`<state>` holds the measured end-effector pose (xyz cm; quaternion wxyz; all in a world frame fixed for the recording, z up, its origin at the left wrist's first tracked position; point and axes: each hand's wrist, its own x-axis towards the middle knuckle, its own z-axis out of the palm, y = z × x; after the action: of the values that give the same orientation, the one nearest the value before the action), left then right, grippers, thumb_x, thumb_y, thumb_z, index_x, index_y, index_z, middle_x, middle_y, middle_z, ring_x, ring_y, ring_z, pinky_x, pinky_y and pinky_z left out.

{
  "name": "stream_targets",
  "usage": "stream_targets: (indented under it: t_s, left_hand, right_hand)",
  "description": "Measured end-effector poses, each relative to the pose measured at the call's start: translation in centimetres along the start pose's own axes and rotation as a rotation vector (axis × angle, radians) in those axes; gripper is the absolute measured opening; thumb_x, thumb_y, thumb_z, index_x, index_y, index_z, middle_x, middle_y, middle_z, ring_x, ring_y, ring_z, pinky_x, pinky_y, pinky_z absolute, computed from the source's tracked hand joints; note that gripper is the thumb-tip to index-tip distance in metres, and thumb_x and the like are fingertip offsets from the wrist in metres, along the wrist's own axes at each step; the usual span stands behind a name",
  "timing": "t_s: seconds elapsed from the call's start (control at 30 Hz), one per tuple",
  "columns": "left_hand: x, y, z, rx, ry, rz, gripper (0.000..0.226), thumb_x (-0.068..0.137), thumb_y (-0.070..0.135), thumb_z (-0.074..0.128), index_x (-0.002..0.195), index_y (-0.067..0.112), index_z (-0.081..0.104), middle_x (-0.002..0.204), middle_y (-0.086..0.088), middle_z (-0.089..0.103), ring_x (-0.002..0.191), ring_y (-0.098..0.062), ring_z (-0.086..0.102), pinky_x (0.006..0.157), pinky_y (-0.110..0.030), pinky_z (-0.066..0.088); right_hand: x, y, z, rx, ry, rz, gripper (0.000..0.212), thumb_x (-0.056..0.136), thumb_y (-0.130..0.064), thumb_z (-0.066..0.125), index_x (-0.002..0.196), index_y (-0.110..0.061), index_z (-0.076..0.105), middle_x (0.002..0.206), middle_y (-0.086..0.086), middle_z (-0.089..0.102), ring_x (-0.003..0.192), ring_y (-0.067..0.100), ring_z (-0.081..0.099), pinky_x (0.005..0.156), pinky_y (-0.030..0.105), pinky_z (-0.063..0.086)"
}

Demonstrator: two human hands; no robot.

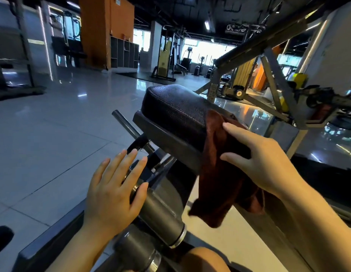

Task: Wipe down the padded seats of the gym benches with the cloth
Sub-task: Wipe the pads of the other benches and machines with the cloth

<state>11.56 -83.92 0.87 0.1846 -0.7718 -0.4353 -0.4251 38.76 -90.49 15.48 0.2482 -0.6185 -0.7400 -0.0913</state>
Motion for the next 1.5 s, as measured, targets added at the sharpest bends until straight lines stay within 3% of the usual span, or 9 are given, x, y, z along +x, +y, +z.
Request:
stream_targets:
  t_s: [0.17,0.43,0.73,0.9,1.1,1.23,1.33,1.43,1.5]
  left_hand:
    - [0.0,0.1,0.0,0.008,0.018,0.001,0.053,0.1,0.048,0.028,0.14,0.017,0.044,0.144,-0.012,0.048,0.135,-0.031,0.041,0.108,-0.051,0.033]
    - [-0.1,-0.1,-0.2,0.062,0.031,0.016,0.054,0.1,0.045,0.027,0.136,0.012,0.051,0.14,-0.016,0.051,0.132,-0.032,0.043,0.106,-0.05,0.032]
    - [-0.2,0.0,-0.4,0.009,-0.013,-0.018,0.056,0.1,0.048,0.027,0.136,0.013,0.052,0.141,-0.013,0.052,0.133,-0.031,0.044,0.109,-0.05,0.03]
    - [-0.2,-0.1,0.0,-0.012,0.017,0.002,0.053,0.1,0.047,0.029,0.137,0.014,0.049,0.142,-0.013,0.051,0.135,-0.029,0.041,0.108,-0.05,0.032]
    - [-0.2,0.1,0.3,-0.04,0.046,0.01,0.052,0.1,0.047,0.028,0.138,0.016,0.045,0.143,-0.01,0.048,0.135,-0.027,0.039,0.11,-0.047,0.03]
    - [0.1,0.3,-0.3,-0.07,0.03,-0.017,0.051,0.101,0.048,0.029,0.135,0.016,0.05,0.14,-0.009,0.052,0.133,-0.025,0.042,0.108,-0.046,0.032]
    - [0.3,0.3,-1.1,-0.175,0.008,-0.114,0.047,0.097,0.05,0.037,0.134,0.022,0.048,0.141,0.002,0.049,0.134,-0.014,0.039,0.109,-0.044,0.031]
    - [1.1,0.2,-2.1,-0.429,0.017,-0.378,0.048,0.088,0.053,0.045,0.134,0.042,0.041,0.136,0.029,0.039,0.127,0.015,0.031,0.107,-0.048,0.033]
    - [2.0,0.4,-2.5,-0.499,0.0,-0.471,0.05,0.084,0.06,0.045,0.132,0.048,0.038,0.129,0.034,0.039,0.121,0.018,0.034,0.107,-0.051,0.036]
  right_hand:
    - [2.4,-3.0,1.6,-0.038,0.125,-0.01,0.056,0.082,-0.026,0.075,0.135,-0.023,0.056,0.135,-0.009,0.058,0.126,0.016,0.049,0.097,0.028,0.035]
    - [11.2,-11.1,5.8,-0.14,0.267,-0.03,0.036,0.092,-0.033,0.06,0.127,-0.024,0.056,0.124,-0.009,0.061,0.114,0.016,0.057,0.08,0.031,0.043]
    - [3.3,-3.3,2.6,-0.054,0.099,-0.078,0.067,0.089,-0.032,0.068,0.149,-0.027,0.038,0.151,-0.009,0.042,0.14,0.012,0.036,0.111,0.03,0.03]
    - [-0.1,0.5,0.4,0.03,0.051,-0.008,0.067,0.081,-0.028,0.076,0.142,-0.032,0.048,0.141,-0.022,0.043,0.131,-0.001,0.038,0.104,0.016,0.026]
    - [3.7,-3.2,2.6,-0.022,0.154,-0.027,0.063,0.083,-0.035,0.074,0.14,-0.025,0.051,0.143,-0.009,0.052,0.134,0.013,0.044,0.104,0.025,0.03]
    - [8.2,-7.8,3.8,-0.058,0.15,-0.044,0.051,0.089,-0.043,0.064,0.135,-0.028,0.05,0.135,-0.012,0.055,0.124,0.013,0.047,0.09,0.029,0.037]
    - [10.3,-9.9,5.1,-0.098,0.191,-0.094,0.045,0.091,-0.045,0.06,0.129,-0.022,0.053,0.126,-0.006,0.058,0.118,0.017,0.052,0.085,0.032,0.041]
    - [10.3,-9.7,5.1,-0.089,0.152,-0.121,0.055,0.092,-0.05,0.056,0.138,-0.02,0.049,0.133,0.0,0.055,0.124,0.022,0.047,0.097,0.035,0.037]
    - [10.0,-9.0,4.3,0.083,0.129,-0.132,0.054,0.095,-0.049,0.054,0.141,-0.021,0.049,0.138,0.001,0.053,0.128,0.022,0.044,0.104,0.035,0.031]
